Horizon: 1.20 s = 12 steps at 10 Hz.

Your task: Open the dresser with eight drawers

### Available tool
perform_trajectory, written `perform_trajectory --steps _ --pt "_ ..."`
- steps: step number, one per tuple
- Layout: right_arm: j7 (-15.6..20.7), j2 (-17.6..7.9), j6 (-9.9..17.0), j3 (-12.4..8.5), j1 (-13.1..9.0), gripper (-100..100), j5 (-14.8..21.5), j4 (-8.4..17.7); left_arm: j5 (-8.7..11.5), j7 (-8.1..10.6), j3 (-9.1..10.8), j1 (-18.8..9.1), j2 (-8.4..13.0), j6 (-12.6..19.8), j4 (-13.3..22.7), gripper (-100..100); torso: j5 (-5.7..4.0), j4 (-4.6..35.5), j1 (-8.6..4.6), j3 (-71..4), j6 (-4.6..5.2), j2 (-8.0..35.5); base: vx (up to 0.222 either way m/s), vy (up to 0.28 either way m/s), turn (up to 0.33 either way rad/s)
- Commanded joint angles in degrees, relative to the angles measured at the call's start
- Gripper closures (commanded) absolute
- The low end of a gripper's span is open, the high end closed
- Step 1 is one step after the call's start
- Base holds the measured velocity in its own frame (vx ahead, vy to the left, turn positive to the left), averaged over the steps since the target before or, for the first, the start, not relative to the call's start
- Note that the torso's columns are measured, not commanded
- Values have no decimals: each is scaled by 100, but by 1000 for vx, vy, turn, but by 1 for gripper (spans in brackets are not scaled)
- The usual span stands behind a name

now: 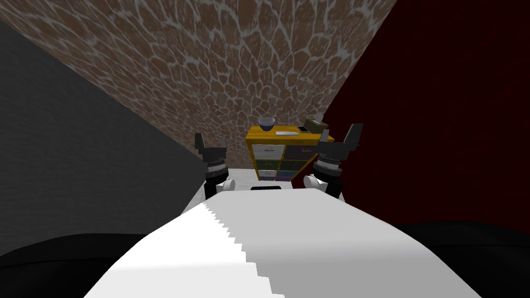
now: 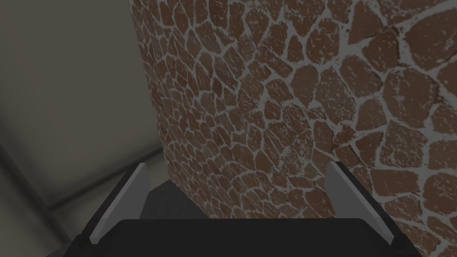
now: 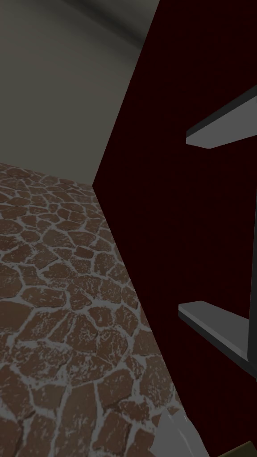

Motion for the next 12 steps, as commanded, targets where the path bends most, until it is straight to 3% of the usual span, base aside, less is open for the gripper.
perform_trajectory --steps 1,9,10,12 --pt "0 0 0 0 0 0 0 0 0 0 0 0 0 0 0 0 0 235 0 -467 0 232 0 0 0" --pt "0 0 0 0 0 0 0 -2 0 0 0 0 0 -1 -2 0 0 3537 0 -7073 0 3539 0 0 0" --pt "124 -260 12 -59 -1 -100 138 22 0 0 0 0 0 -1 -2 0 0 3960 0 -7919 0 3962 9 23 -35" --pt "303 -478 31 -148 -1 -100 344 52 0 0 0 1 0 0 1 0 4 4205 11 -8427 0 4206 14 56 -45"
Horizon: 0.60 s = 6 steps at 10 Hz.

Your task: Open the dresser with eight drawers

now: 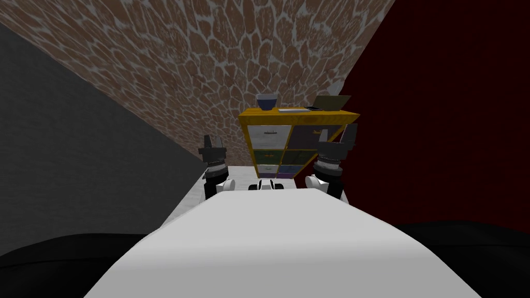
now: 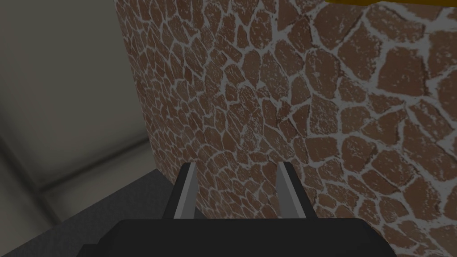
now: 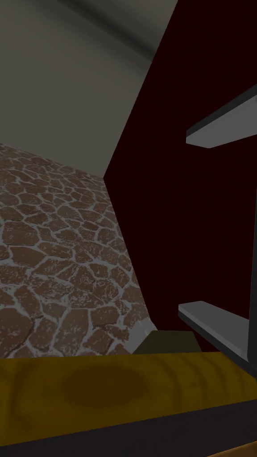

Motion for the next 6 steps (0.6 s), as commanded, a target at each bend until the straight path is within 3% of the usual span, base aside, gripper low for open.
perform_trajectory --steps 1,6 --pt "279 -296 24 -135 -1 -100 308 48 0 0 0 0 0 0 0 0 1 16 2 -27 0 12 20 73 -53" --pt "1035 -778 102 -533 13 -100 1149 141 0 0 0 0 0 0 0 0 -3 24 -8 -29 0 24 15 86 -82"
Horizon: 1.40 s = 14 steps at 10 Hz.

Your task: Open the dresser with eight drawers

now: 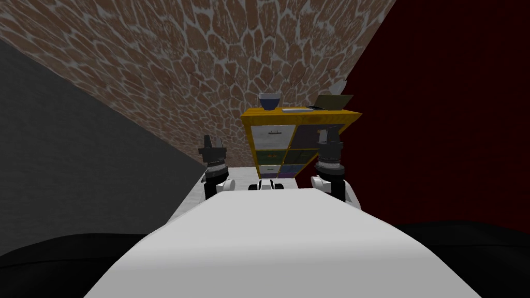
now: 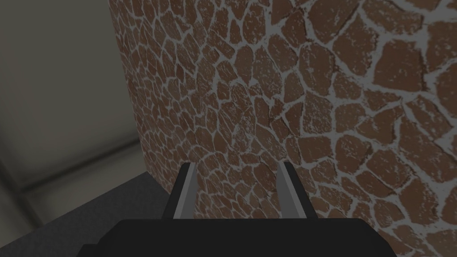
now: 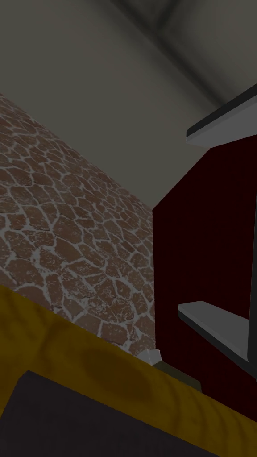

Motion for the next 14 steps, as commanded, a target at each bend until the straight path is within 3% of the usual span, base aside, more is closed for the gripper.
perform_trajectory --steps 1,14 --pt "297 -152 27 -141 21 -100 358 18 0 0 0 0 0 0 0 0 0 0 -1 0 0 -1 13 71 -30" --pt "2118 -983 198 -1063 21 -100 2441 235 0 0 0 0 0 0 0 0 -1 -1 -7 -2 -1 -3 9 82 -71"
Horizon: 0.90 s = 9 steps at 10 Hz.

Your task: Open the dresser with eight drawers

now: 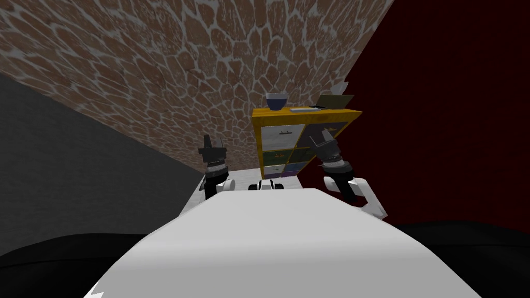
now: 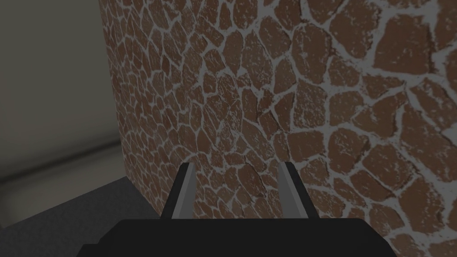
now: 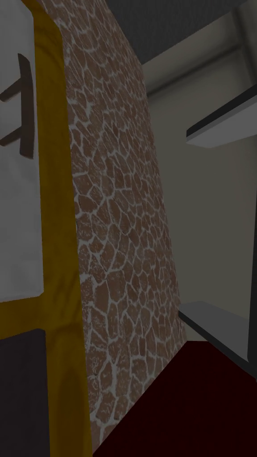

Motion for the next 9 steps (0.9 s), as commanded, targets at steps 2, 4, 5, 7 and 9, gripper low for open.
perform_trajectory --steps 2,4,5,7,9 --pt "507 -182 33 -210 -25 -100 542 95 0 0 0 0 0 0 0 0 3 1 12 1 1 1 10 97 -59" --pt "876 -346 68 -396 -54 -100 925 189 0 0 0 0 0 0 0 0 0 1 1 2 1 3 -1 93 -50" --pt "939 -346 68 -396 -54 -100 973 189 0 0 0 0 0 0 0 0 2 1 7 3 2 4 -1 72 -28" --pt "1308 -498 101 -565 -93 -100 1343 301 0 0 0 0 0 0 0 0 -1 0 -2 0 1 0 7 83 -34" --pt "1573 -569 117 -644 -117 -100 1556 362 0 0 0 0 0 0 0 0 2 0 4 0 0 -1 11 83 -19"
